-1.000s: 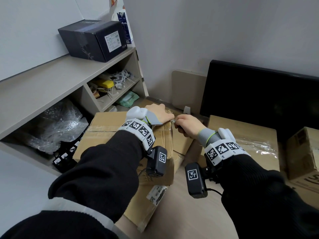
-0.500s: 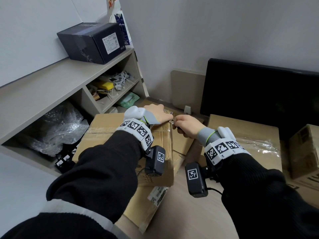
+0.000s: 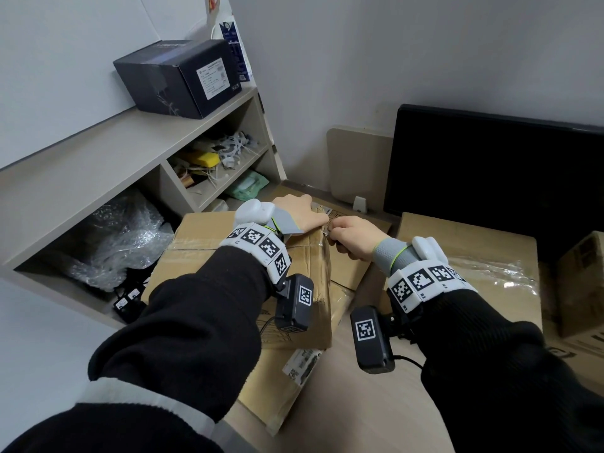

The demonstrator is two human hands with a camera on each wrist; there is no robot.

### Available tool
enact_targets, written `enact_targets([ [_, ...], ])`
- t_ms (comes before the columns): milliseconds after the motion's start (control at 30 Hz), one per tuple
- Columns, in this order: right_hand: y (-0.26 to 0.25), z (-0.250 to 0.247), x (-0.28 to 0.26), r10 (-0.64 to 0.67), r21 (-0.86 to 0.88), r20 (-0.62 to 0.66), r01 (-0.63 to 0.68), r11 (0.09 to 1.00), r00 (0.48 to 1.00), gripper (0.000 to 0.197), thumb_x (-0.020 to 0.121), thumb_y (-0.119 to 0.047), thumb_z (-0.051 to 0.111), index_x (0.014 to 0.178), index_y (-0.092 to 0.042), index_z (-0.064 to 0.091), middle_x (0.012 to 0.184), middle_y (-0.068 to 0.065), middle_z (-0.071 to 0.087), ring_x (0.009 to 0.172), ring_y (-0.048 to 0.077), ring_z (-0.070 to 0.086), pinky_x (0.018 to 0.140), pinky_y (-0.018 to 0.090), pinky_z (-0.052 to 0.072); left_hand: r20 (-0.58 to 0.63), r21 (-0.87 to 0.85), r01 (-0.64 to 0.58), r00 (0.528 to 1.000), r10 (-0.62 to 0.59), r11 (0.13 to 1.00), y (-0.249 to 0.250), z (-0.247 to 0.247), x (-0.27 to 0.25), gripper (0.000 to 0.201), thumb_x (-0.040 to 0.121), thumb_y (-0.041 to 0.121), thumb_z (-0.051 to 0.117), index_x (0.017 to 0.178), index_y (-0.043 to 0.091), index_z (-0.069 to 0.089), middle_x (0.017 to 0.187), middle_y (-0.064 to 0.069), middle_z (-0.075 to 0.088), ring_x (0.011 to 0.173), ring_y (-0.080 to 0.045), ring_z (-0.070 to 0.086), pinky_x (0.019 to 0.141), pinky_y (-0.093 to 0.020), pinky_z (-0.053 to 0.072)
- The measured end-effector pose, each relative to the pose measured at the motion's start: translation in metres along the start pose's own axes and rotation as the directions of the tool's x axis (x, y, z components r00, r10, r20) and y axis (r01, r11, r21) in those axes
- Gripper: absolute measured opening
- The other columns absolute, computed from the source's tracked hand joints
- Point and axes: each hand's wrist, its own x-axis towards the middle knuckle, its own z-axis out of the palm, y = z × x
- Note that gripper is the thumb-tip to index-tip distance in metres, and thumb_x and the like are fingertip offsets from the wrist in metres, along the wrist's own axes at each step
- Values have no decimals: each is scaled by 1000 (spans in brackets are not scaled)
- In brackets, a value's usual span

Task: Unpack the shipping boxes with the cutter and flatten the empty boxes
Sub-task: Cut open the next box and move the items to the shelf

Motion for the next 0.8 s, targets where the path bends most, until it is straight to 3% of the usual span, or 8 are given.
enact_targets([
  [333, 2, 1, -5, 9, 15, 60, -10, 1000, 998, 27, 92, -10, 40, 66, -16, 46, 57, 2, 38, 47, 16, 29, 37, 16, 22, 10, 16, 16, 1000, -16, 1000, 4, 1, -3, 51, 88, 52, 47, 123, 15, 51, 118, -13, 59, 105, -32, 55, 73, -30, 35],
  [500, 7, 4, -6, 32, 6, 73, -32, 999, 997, 22, 89, -13, 41, 68, -18, 45, 55, 1, 39, 46, 16, 28, 44, 20, 20, 14, 20, 17, 1000, -18, 1000, 4, 2, -5, 51, 88, 50, 46, 125, 15, 50, 119, -13, 59, 105, -32, 55, 75, -30, 37],
  [667, 9, 7, -14, 18, 41, 85, -22, 999, 996, 23, 91, -11, 40, 69, -16, 45, 56, 2, 37, 44, 15, 26, 37, 16, 19, 6, 45, 23, 1000, -23, 999, 7, 4, -7, 50, 90, 48, 44, 129, 15, 49, 123, -14, 58, 111, -34, 54, 78, -30, 37],
  [800, 12, 13, -23, 5, 26, 98, -7, 1000, 995, 23, 89, -8, 43, 67, -14, 48, 56, 4, 40, 48, 17, 31, 42, 23, 23, 17, 68, 12, 1000, -13, 998, 10, 7, -5, 49, 92, 45, 42, 130, 15, 48, 125, -16, 57, 113, -36, 54, 79, -31, 35],
])
